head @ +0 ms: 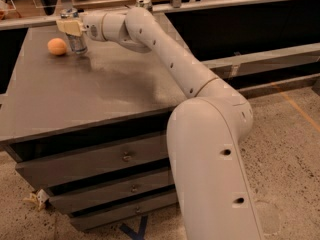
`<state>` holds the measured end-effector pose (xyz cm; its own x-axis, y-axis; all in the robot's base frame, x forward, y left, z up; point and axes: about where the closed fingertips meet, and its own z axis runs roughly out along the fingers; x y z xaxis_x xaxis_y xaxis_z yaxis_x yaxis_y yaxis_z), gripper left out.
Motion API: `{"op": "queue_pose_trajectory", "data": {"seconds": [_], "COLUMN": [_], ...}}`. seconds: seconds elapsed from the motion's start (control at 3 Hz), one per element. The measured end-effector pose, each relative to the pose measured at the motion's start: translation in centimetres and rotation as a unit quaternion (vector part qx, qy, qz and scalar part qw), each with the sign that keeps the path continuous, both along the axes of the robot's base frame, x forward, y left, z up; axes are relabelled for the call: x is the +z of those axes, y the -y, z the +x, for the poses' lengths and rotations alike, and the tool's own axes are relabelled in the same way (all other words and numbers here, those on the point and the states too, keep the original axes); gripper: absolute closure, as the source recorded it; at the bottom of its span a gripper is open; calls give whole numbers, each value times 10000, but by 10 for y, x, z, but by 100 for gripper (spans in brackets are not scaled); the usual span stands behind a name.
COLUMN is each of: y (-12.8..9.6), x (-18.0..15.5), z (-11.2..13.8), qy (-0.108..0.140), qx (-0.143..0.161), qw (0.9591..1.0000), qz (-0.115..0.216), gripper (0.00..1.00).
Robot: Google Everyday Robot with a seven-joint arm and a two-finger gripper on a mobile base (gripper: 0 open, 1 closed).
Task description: Move redbull can near orange
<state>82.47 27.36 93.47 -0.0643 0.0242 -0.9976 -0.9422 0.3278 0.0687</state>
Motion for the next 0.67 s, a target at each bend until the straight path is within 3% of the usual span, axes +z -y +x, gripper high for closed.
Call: {"op": "queue_pose_trajectory", "data": {"seconds": [0.67], "y": [-8], "x": [-7], "z": [2], "qy": [64], "qx": [-169], "qw": [9998], "qz": [18], "gripper": [100]}}
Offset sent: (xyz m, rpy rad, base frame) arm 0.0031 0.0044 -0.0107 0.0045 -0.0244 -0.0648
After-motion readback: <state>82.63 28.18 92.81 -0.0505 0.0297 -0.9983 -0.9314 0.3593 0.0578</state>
